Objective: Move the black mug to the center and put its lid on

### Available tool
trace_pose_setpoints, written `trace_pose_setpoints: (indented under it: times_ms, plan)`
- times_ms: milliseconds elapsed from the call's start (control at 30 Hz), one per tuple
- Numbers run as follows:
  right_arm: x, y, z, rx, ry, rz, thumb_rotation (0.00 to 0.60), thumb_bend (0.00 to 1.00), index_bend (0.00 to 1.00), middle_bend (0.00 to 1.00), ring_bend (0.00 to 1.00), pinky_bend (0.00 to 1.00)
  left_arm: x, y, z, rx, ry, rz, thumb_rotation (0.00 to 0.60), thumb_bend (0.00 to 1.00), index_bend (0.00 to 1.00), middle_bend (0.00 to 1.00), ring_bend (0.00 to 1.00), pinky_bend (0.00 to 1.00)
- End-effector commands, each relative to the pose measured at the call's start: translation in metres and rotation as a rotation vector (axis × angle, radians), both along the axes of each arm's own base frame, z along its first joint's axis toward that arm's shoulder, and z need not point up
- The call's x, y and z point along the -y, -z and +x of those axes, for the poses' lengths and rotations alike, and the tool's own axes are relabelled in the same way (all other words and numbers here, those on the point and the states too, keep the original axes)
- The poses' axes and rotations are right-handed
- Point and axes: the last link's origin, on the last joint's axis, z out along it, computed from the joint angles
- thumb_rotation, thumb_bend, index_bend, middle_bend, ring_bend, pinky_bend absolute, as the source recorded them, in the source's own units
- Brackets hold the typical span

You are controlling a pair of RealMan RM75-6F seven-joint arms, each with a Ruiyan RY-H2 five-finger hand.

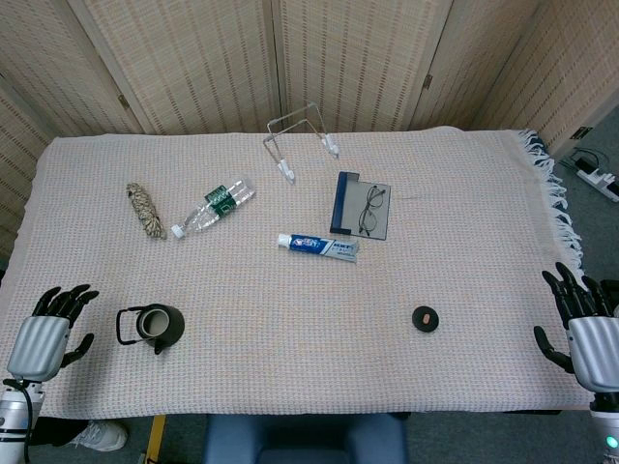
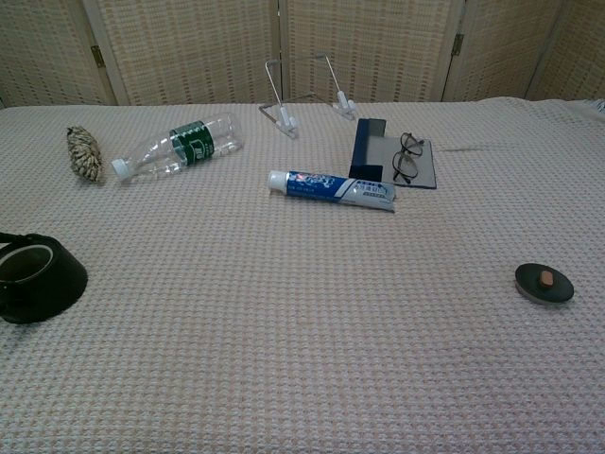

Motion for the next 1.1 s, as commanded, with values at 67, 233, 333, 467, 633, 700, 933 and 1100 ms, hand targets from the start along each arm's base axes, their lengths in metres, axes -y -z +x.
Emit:
trace_pose_setpoints:
  times_ms: [67,233,333,467,633,700,933,1100]
  plan:
    - [-0.001,0.001,0.000,0.005,-0.001,0.007,0.600,0.41,0.00,0.04,0.18,0.09,-0.004,0.011,-0.006,-0.036,0.012,-0.041,0.600,0.29,0.18,0.13,0.18,0.13]
    - [-0.002,0.000,0.000,0.009,-0.005,0.009,0.600,0.41,0.00,0.04,0.19,0.09,-0.009,0.016,-0.012,-0.065,0.025,-0.036,0.600,0.29,0.17,0.13,0.18,0.13]
    - [-0.003,-0.001,0.000,0.012,-0.004,0.008,0.600,0.41,0.00,0.04,0.19,0.09,-0.010,0.017,-0.016,-0.093,0.012,-0.041,0.600,0.29,0.16,0.13,0.17,0.12]
    - [-0.003,0.000,-0.002,0.015,0.001,0.015,0.600,0.40,0.00,0.04,0.19,0.09,-0.010,0.020,-0.020,-0.099,0.001,-0.048,0.600,0.29,0.15,0.13,0.16,0.12]
    - [-0.004,0.000,-0.002,0.017,-0.001,0.013,0.600,0.40,0.00,0.04,0.19,0.09,-0.014,0.028,-0.021,-0.091,0.010,-0.066,0.600,0.29,0.15,0.13,0.16,0.12]
    - [-0.004,-0.001,-0.003,0.019,0.001,0.010,0.600,0.40,0.00,0.04,0.19,0.09,-0.017,0.033,-0.020,-0.089,0.021,-0.075,0.600,0.29,0.15,0.13,0.16,0.12]
    - [-0.006,-0.003,-0.004,0.019,0.013,0.005,0.600,0.41,0.00,0.05,0.19,0.09,-0.028,0.047,-0.011,-0.054,0.059,-0.106,0.600,0.29,0.17,0.13,0.16,0.12]
    - [-0.007,-0.002,-0.006,0.023,0.021,0.004,0.600,0.41,0.00,0.05,0.20,0.09,-0.034,0.054,-0.004,-0.016,0.091,-0.120,0.600,0.29,0.20,0.13,0.18,0.12]
